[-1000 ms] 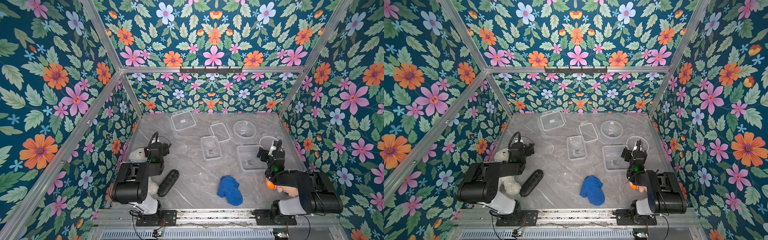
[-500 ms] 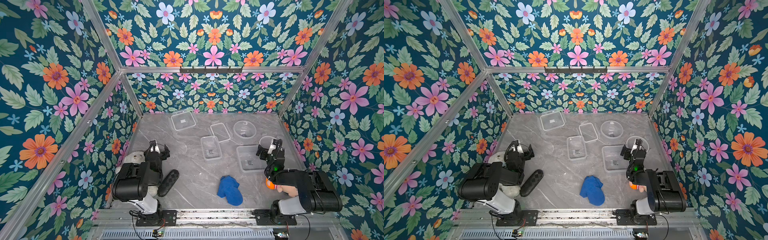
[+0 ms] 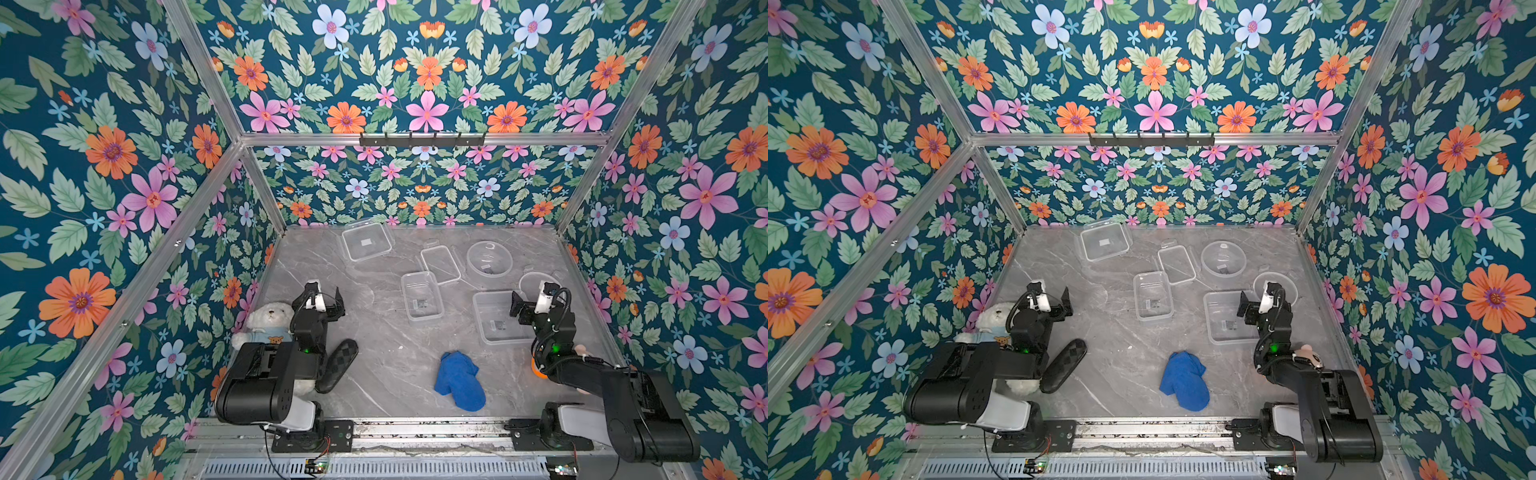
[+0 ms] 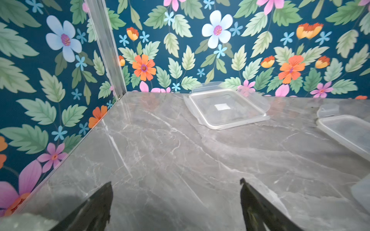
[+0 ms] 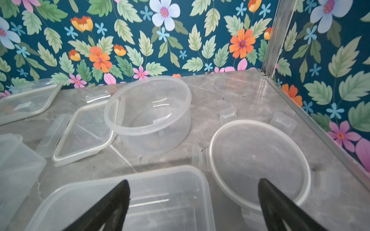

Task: Wipe the insides of the lunch boxes
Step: Reset both arms

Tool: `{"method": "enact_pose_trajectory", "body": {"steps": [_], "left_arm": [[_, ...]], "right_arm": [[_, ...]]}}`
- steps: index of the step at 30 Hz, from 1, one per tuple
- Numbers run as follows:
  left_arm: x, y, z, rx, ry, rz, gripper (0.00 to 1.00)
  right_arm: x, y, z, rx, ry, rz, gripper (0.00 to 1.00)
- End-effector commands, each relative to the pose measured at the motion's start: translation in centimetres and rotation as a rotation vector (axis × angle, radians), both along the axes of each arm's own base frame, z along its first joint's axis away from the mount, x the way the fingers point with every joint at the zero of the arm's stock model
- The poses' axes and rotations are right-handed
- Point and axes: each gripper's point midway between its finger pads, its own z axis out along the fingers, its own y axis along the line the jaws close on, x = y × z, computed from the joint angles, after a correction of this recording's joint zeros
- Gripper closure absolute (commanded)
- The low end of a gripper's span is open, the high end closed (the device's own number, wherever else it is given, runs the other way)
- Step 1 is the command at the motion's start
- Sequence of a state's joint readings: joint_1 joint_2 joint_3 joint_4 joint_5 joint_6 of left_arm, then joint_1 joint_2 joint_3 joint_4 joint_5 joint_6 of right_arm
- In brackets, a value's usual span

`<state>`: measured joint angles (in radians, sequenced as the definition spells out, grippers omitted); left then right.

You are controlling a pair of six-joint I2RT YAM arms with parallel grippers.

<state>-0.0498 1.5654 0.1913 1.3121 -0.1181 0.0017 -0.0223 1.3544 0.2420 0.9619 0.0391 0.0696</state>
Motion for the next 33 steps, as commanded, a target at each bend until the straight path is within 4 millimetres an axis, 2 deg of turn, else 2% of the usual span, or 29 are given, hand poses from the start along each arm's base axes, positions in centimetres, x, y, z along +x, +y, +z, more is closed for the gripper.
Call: {"method": "enact_pose_trajectory", "body": {"steps": [1,2,3,4,6,7,8,9,12,13,15,17,27,29,33], "left_arm": [[0.7,1.3,0.5,-0.010,-0.013,0.082,0.01],[1.2,-0.3,0.8,0.022,0.015,-0.016,0.01],[1.3,-1.9,1.1,0.050,0.022,-0.111,0.01],[1.0,-2.5,1.3,0.056,0.013,-0.142,0.01],[0.4,-0.4,0.8,0.022,-0.019,-0.014,0.01],[0.4,0.9,1.4,0.022,-0.080,0.060,0.01],[0.4,1.3,1.1,0.007,-0.068,0.088,0.01],[0.6,1.4,0.3,-0.005,-0.009,0.094,0.01],[1.4,1.1,0.5,0.010,-0.013,0.078,0.01],[1.3,1.4,0.0,0.000,0.018,0.091,0.01],[1.4,1.8,0.4,0.004,-0.011,0.115,0.01],[1.5,1.6,0.0,-0.002,0.017,0.109,0.01],[1.5,1.8,0.1,0.006,0.015,0.117,0.01],[2.0,1.1,-0.1,0.006,0.027,0.077,0.01],[2.1,1.3,-0.1,-0.008,0.029,0.058,0.01]], "right_arm": [[0.6,-0.2,-1.5,-0.054,0.025,-0.039,0.01],[0.0,1.7,-0.8,-0.070,0.006,0.064,0.01],[-0.7,2.7,0.0,-0.092,-0.027,0.122,0.01],[-1.2,3.2,0.6,-0.107,-0.044,0.132,0.01],[-0.6,1.4,-0.7,-0.064,0.007,0.039,0.01],[0.4,0.0,-1.6,-0.041,0.023,-0.022,0.01],[1.4,-0.9,-1.0,-0.049,0.006,-0.074,0.01],[0.7,-0.8,-2.3,-0.015,0.109,-0.071,0.01],[1.1,-1.1,-1.4,-0.028,0.033,-0.076,0.01],[0.7,-1.0,-2.2,-0.011,0.095,-0.074,0.01],[1.3,-0.9,-1.7,-0.025,0.049,-0.063,0.01],[1.1,-0.8,-2.2,-0.008,0.101,-0.061,0.01],[1.1,-0.9,-1.9,-0.021,0.069,-0.065,0.01],[1.2,-0.9,-1.9,-0.022,0.071,-0.064,0.01],[1.2,-0.9,-1.9,-0.022,0.070,-0.063,0.01]]}}
